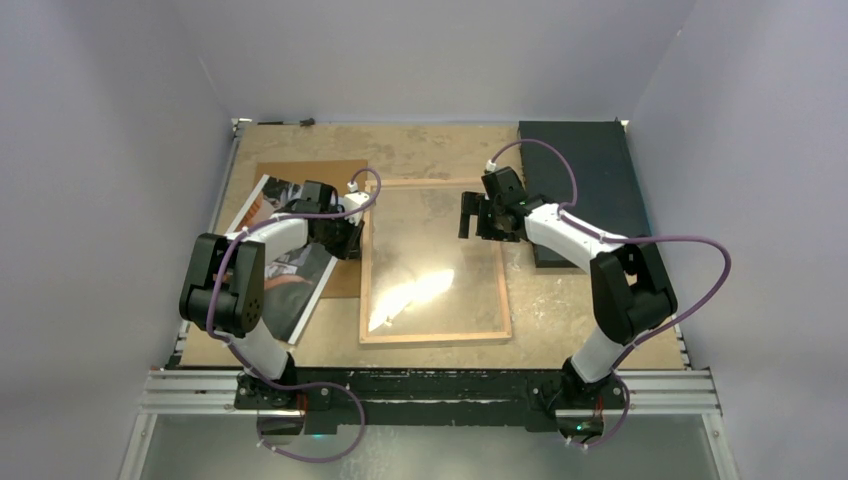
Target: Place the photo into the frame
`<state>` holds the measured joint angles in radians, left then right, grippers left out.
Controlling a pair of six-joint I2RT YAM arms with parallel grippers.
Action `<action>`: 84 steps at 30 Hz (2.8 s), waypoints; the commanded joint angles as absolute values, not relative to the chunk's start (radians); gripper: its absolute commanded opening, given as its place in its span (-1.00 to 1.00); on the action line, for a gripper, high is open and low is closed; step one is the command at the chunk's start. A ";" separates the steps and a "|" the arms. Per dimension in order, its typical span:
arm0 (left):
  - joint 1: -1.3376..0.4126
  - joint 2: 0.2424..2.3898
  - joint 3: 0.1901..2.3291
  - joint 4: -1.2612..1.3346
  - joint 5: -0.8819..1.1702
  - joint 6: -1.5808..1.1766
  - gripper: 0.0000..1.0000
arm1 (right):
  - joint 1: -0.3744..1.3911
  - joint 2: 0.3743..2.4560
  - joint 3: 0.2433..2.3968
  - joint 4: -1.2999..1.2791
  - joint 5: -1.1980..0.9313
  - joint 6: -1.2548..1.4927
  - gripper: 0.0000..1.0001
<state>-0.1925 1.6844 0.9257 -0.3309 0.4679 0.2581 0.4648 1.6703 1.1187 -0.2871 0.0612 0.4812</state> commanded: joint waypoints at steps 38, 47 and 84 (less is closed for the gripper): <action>-0.206 1.685 0.939 -0.417 0.454 0.272 -0.83 | 0.473 1.690 1.073 -0.180 0.050 0.490 0.96; -0.206 1.684 0.938 -0.420 0.450 0.276 -0.84 | 0.408 1.612 1.067 -0.168 -0.072 0.488 0.96; -0.208 1.733 0.926 -0.377 0.473 0.272 -0.86 | 0.362 1.692 0.915 0.056 -0.346 0.582 0.91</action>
<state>-0.1974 1.6886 0.9371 -0.3565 0.4572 0.2581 0.3416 1.6577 0.9428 0.0219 -0.1860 0.5198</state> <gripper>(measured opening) 0.075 0.961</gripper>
